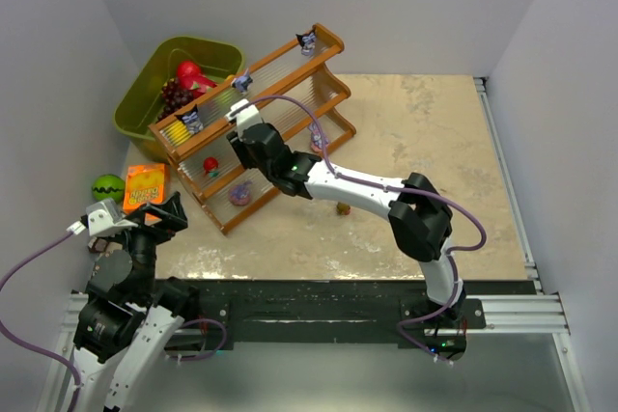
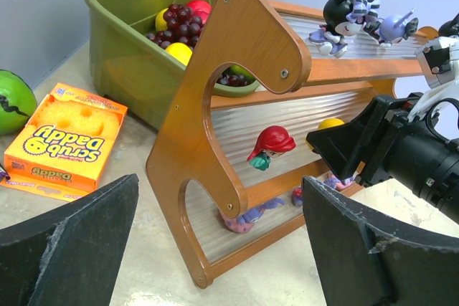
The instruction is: Place and organize the plastic toys onto the shelf
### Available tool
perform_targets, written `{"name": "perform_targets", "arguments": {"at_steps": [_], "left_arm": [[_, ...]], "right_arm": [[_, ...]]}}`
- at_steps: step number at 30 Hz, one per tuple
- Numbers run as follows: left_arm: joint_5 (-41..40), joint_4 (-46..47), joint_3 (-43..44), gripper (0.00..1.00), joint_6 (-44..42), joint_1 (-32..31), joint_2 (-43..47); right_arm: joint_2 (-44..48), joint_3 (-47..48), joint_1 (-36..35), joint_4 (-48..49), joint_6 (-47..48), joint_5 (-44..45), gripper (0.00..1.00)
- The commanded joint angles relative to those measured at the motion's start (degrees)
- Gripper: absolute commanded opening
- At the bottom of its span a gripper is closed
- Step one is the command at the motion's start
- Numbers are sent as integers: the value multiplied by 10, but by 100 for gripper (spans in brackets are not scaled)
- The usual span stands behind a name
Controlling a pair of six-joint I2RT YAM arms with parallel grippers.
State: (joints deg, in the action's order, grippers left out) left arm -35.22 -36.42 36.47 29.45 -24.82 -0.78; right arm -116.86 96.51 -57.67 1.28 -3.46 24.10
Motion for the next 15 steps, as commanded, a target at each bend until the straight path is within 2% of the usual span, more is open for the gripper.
{"name": "perform_targets", "arguments": {"at_steps": [1,15], "left_arm": [[-2,22,0,100,0,2,36],[-2,23,0,100,0,2,35]], "right_arm": [[5,12,4,26,-4,7,31],[18,-38,4,91,0,27,34]]}}
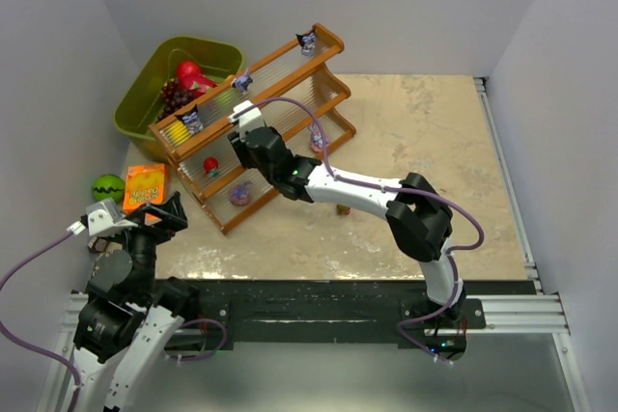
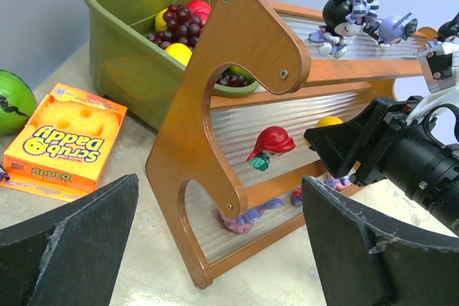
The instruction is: Place and organize the plastic toys onto the shelf
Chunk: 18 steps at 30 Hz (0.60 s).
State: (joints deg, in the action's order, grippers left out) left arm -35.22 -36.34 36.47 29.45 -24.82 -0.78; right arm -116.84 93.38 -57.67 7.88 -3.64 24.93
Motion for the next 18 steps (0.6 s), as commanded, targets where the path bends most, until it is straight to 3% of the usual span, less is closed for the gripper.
{"name": "perform_targets", "arguments": {"at_steps": [1,18], "left_arm": [[-2,21,0,100,0,2,35],[-3,21,0,100,-1,2,35]], "right_arm": [[17,-7,4,25,1,19,35],[19,4,4,8,-1,15,56]]}}
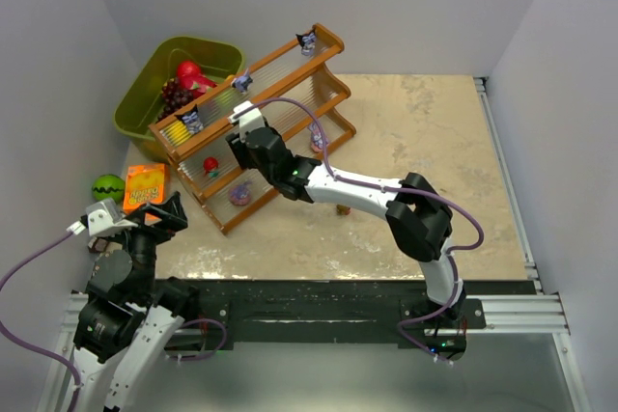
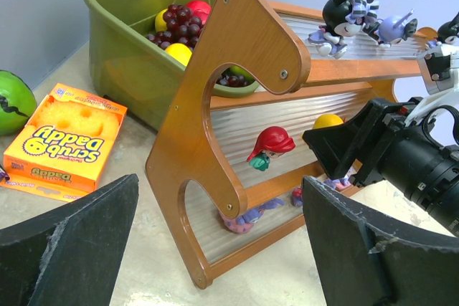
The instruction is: Place and organize the plastic toys onto the shelf
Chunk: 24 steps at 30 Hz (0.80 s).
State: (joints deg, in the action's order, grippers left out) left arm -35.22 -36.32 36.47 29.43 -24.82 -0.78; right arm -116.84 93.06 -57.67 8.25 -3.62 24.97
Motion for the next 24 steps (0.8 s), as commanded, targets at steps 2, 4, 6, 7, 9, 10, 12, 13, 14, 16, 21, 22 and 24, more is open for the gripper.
{"name": "perform_targets", "arguments": {"at_steps": [2,4,6,7,9,10,12,13,14,16,21,22,24], "left_arm": [[-3,21,0,100,0,2,36],[-3,22,1,100,0,2,37],[-3,21,0,100,0,2,37],[-3,22,0,100,0,2,37],[-3,21,1,100,0,2,37],[-3,22,0,100,0,2,37],[-3,21,1,100,0,2,38],[-3,22,0,100,0,2,38],[-3,21,0,100,0,2,39],[-3,21,0,100,0,2,39],[-3,22,0,100,0,2,39],[-3,22,0,100,1,2,39],[-4,20,0,100,1,2,39]], "right_arm": [[18,9,4,3,-4,17,57],[17,9,4,2,-5,19,59],[19,8,4,3,-8,23,60],[20,7,3,4,-8,24,63],[23,5,3,6,-9,24,66],[28,4,4,7,-10,27,68],[35,1,5,5,-9,27,74],[40,-4,3,8,-9,25,75],[50,-8,4,11,-9,22,76],[61,-18,4,16,-8,13,80],[101,-47,4,19,-8,3,83],[110,-54,4,22,-9,-4,83],[144,-74,4,26,-14,-16,83]]}}
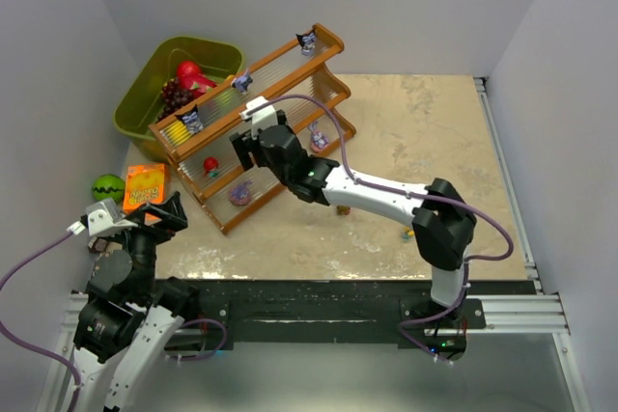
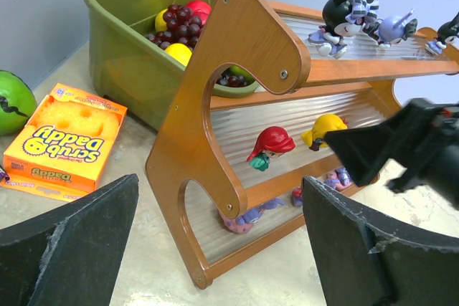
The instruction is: Place and organize the plastic toys onto the shelf
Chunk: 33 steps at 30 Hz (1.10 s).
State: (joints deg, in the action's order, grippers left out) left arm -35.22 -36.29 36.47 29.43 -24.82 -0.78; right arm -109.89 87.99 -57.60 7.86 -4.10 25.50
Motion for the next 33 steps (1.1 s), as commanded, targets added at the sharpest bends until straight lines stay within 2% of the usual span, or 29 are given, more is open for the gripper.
{"name": "perform_targets", "arguments": {"at_steps": [1,4,10,12,15,22,28,29,31,32,33], "left_arm": [[-3,21,0,100,1,2,39],[-2,21,0,100,2,2,37],[-2,21,-1,100,4,2,34],[-1,21,-2,100,4,2,33],[1,20,-2,100,4,2,31],[1,21,-3,100,5,2,29],[-1,20,-2,100,6,2,29],[-1,19,-3,100,6,2,29],[-2,19,-2,100,7,2,30],[-2,19,-3,100,7,2,31],[-2,19,-2,100,7,2,31]], "right_arm": [[88,-44,3,30,-11,-27,83],[147,-96,3,14,-27,-42,83],[271,-242,3,-49,-98,31,84],[291,-300,6,-62,-114,67,84],[320,-369,20,-74,-152,72,84],[355,-468,85,-59,-240,68,81],[407,-533,97,-44,-319,73,67],[413,-541,97,-44,-328,78,60],[427,-560,97,-46,-358,87,54],[427,-565,98,-46,-366,92,44],[426,-572,98,-46,-375,93,39]]}}
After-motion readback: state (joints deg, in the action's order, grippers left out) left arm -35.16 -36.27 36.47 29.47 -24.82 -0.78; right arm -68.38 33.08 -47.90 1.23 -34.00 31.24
